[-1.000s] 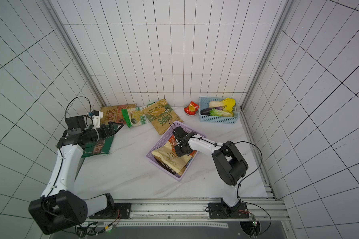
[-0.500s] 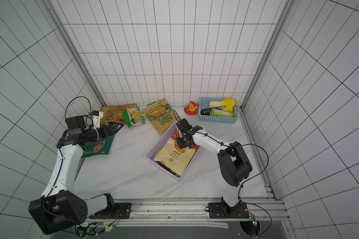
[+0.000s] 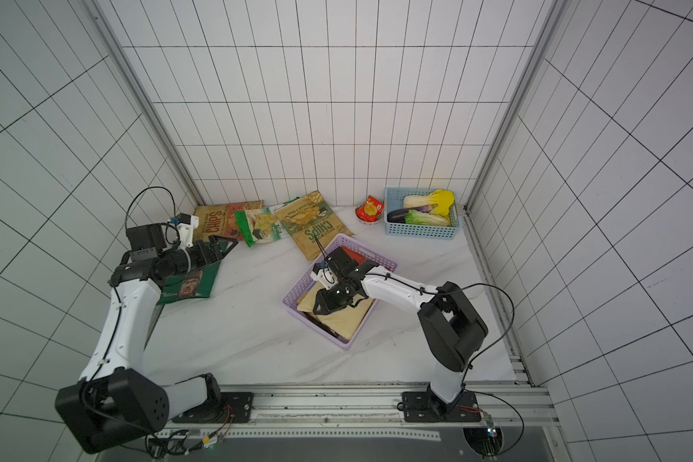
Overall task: Put the potato chips into the basket
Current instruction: Place the potato chip in the basket.
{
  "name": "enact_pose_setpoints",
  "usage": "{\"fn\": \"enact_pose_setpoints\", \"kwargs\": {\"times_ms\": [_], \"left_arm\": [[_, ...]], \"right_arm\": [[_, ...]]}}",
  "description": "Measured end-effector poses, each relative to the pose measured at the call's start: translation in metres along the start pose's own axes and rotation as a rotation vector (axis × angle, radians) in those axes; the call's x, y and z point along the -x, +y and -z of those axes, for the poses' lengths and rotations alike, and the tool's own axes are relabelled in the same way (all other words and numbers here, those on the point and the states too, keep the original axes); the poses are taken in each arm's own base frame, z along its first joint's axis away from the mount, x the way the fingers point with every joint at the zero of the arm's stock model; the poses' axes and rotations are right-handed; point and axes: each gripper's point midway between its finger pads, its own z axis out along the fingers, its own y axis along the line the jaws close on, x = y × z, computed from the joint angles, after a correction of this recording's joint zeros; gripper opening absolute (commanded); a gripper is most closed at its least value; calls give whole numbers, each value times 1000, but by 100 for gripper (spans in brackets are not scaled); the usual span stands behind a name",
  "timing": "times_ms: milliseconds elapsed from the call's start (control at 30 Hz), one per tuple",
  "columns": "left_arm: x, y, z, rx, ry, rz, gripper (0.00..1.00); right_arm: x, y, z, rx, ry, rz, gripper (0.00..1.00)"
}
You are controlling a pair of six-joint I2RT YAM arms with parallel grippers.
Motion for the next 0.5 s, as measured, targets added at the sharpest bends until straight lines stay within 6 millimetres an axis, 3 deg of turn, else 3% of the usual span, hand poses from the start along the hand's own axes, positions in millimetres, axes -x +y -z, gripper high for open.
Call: {"fn": "enact_pose_setpoints", "kwargs": {"times_ms": [267, 400, 500], "left_arm": [[1, 3, 0, 17, -3, -14, 98], [1, 4, 0, 25, -5, -18, 99], [1, 6, 0, 35, -6, -28, 99]], "right_arm": [[-6, -14, -19, -23, 17, -42, 38], [-3, -16, -14, -53, -2, -32, 41], [4, -9, 5, -82, -56, 7, 42]]}}
